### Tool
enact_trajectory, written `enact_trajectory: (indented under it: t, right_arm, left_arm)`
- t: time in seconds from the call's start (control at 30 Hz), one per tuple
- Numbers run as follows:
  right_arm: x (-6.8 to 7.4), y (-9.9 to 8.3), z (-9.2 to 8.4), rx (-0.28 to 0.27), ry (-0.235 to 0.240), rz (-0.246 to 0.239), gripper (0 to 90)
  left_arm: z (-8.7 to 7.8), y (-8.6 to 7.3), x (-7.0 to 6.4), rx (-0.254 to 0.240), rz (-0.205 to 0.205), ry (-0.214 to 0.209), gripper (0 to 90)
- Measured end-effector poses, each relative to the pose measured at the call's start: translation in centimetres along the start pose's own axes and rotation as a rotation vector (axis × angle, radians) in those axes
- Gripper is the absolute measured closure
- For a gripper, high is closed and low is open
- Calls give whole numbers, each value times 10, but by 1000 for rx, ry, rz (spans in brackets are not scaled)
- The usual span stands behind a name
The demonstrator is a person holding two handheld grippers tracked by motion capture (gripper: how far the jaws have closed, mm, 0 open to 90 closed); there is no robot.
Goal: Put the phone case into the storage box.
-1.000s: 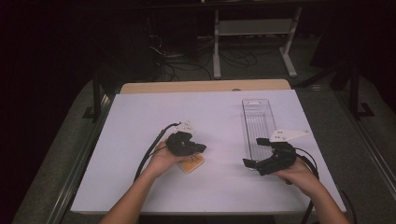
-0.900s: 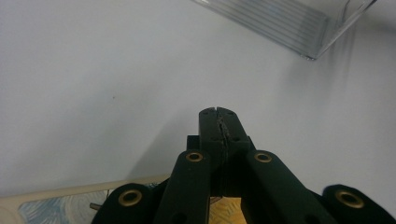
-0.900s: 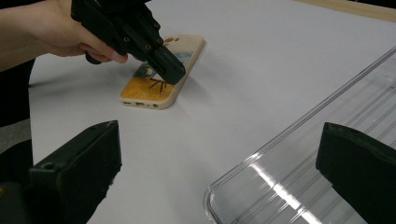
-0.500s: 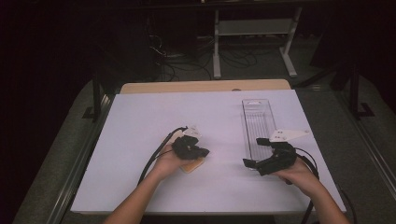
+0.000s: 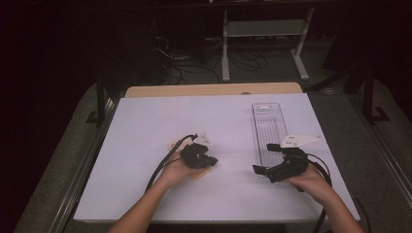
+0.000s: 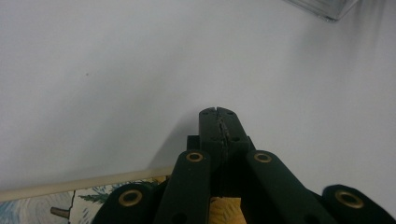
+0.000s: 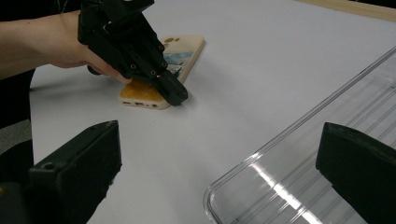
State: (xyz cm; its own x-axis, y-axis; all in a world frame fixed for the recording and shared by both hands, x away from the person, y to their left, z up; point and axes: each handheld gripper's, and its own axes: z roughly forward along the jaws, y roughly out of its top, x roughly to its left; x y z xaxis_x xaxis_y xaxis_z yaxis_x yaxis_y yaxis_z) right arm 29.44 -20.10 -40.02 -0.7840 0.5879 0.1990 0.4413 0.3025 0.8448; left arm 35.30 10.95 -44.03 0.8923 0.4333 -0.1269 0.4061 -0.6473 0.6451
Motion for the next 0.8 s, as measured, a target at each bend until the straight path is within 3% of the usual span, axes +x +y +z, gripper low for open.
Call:
enact_trajectory:
  t: [0.03, 0.07, 0.23, 0.4, 0.47, 0.6, 0.63, 0.8]
  right_arm:
    - [0, 0, 0, 0, 0, 0, 0]
    - [0, 0, 0, 0, 0, 0, 0]
    - [0, 0, 0, 1, 0, 1, 0]
    - [0, 0, 0, 0, 1, 2, 0]
    - [0, 0, 0, -2, 0, 3, 0]
    - [0, 0, 0, -4, 0, 3, 0]
    - [0, 0, 0, -4, 1, 3, 0]
    - [0, 0, 0, -3, 2, 7, 0]
  left_arm:
    - [0, -1, -1, -5, -9, 0, 897]
    - [-3, -1, 0, 20, 15, 3, 897]
    - [-9, -5, -5, 51, 30, 22, 897]
    - [-14, -10, -8, 51, 7, 34, 898]
    - [-17, -12, -6, 66, 30, 38, 897]
    - [-21, -17, -7, 75, 16, 35, 897]
    - [-21, -17, -9, 59, -4, 33, 897]
    - [-23, -20, -9, 72, 3, 34, 897]
